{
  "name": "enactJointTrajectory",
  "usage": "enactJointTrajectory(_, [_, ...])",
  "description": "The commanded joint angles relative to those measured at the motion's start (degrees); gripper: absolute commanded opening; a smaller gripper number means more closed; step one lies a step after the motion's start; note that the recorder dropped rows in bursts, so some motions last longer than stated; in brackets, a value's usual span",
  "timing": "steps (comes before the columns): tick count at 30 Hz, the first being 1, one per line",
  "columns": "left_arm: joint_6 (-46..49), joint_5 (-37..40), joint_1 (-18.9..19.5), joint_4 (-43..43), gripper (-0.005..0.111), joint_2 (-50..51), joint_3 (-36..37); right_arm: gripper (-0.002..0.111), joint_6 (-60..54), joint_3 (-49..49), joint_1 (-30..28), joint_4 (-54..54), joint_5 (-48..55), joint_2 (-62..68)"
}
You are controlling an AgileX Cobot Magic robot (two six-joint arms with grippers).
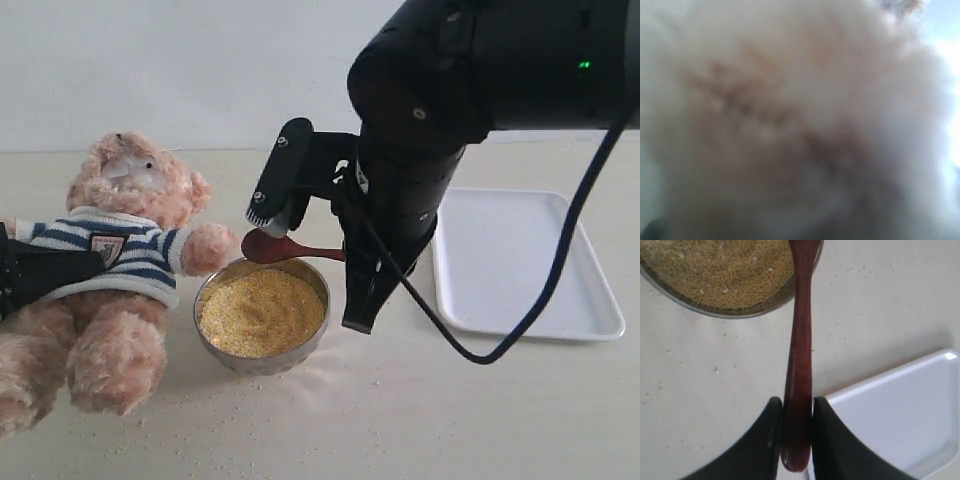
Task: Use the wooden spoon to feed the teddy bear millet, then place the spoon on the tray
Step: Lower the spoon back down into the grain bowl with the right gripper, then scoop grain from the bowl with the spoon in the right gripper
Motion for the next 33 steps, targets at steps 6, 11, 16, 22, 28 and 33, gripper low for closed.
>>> enactJointTrajectory(6, [-0.49, -0.32, 2.76, -1.16, 0.005, -0.18, 0.07, 0.0, 7.39, -0.36, 7.9, -13.11, 3.47, 4.25])
enactJointTrajectory(11, [-0.94, -0.04, 4.44, -1.16, 0.005, -0.18, 0.07, 0.0, 10.65, -0.36, 8.85, -18.2, 5.22, 6.5])
enactJointTrajectory(16, [-0.94, 1.37, 4.44, -1.16, 0.005, -0.18, 0.07, 0.0, 10.65, -0.36, 8.85, -18.2, 4.54, 8.1])
enactJointTrajectory(22, [-0.94, 1.47, 4.44, -1.16, 0.005, -0.18, 0.07, 0.0, 9.82, -0.36, 9.23, -17.99, 3.73, 8.41])
enactJointTrajectory(28, [-0.94, 1.37, 4.44, -1.16, 0.005, -0.18, 0.07, 0.0, 8.13, -0.36, 9.58, -15.31, 1.77, 8.41])
enactJointTrajectory(33, [-0.94, 1.37, 4.44, -1.16, 0.005, -0.18, 0.07, 0.0, 6.31, -0.36, 9.58, -12.74, 0.6, 8.41])
